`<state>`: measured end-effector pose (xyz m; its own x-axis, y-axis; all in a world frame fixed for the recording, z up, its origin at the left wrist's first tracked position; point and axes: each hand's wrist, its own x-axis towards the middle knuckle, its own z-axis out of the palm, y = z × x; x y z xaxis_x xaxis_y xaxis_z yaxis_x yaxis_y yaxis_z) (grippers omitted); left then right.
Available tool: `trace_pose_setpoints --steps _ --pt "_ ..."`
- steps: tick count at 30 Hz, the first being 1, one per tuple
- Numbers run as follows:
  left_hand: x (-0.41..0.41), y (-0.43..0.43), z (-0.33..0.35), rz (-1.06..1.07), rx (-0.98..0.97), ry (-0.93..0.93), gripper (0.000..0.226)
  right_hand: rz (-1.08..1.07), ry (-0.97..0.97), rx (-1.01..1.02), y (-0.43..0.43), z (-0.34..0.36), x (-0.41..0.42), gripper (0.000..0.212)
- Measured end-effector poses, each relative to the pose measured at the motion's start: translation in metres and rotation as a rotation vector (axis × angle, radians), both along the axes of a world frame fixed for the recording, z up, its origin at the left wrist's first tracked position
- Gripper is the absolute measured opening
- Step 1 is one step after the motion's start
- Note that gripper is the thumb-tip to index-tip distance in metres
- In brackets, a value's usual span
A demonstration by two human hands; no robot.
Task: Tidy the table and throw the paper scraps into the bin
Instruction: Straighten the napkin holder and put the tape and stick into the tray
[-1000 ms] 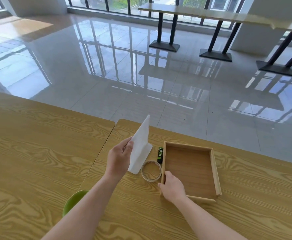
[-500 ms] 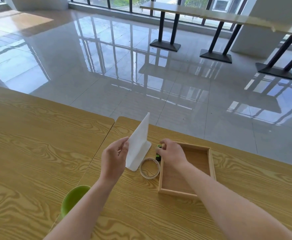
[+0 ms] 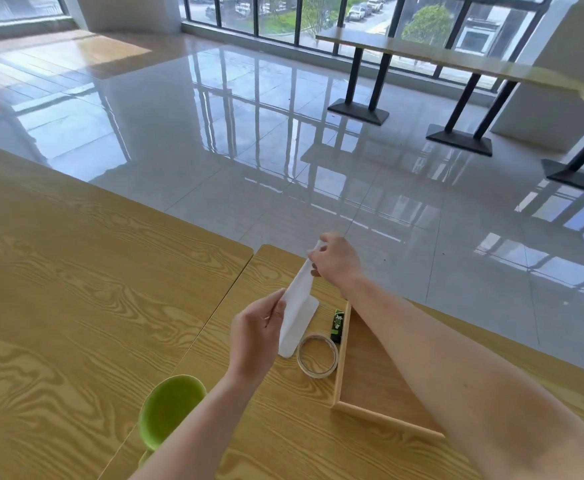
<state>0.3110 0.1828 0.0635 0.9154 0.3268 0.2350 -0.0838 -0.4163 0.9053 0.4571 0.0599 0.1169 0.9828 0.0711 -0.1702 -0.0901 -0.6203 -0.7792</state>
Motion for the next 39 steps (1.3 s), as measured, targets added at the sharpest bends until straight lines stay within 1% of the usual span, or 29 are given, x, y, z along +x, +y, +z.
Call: trace_pose_setpoints --steps 5,10,17,25,33,39 --pt "0.000 0.000 -0.004 0.009 -0.004 -0.028 0.028 -0.036 0.034 0.092 0.013 -0.006 0.007 0.045" --pt "0.008 0.009 -0.007 0.069 -0.019 -0.037 0.027 -0.031 0.050 0.149 0.032 -0.011 0.021 0.046" --pt "0.025 0.029 -0.012 0.138 0.023 -0.043 0.027 -0.054 0.040 0.192 0.056 -0.018 0.037 0.047" --pt "0.043 0.041 -0.016 0.210 0.146 -0.100 0.027 -0.042 0.030 0.209 0.077 -0.021 0.057 0.048" --pt "0.057 0.052 -0.016 0.265 0.133 -0.120 0.031 -0.038 0.018 0.235 0.093 -0.025 0.073 0.048" --pt "0.063 0.059 -0.020 0.288 0.128 -0.115 0.027 -0.045 0.014 0.253 0.101 -0.027 0.078 0.047"
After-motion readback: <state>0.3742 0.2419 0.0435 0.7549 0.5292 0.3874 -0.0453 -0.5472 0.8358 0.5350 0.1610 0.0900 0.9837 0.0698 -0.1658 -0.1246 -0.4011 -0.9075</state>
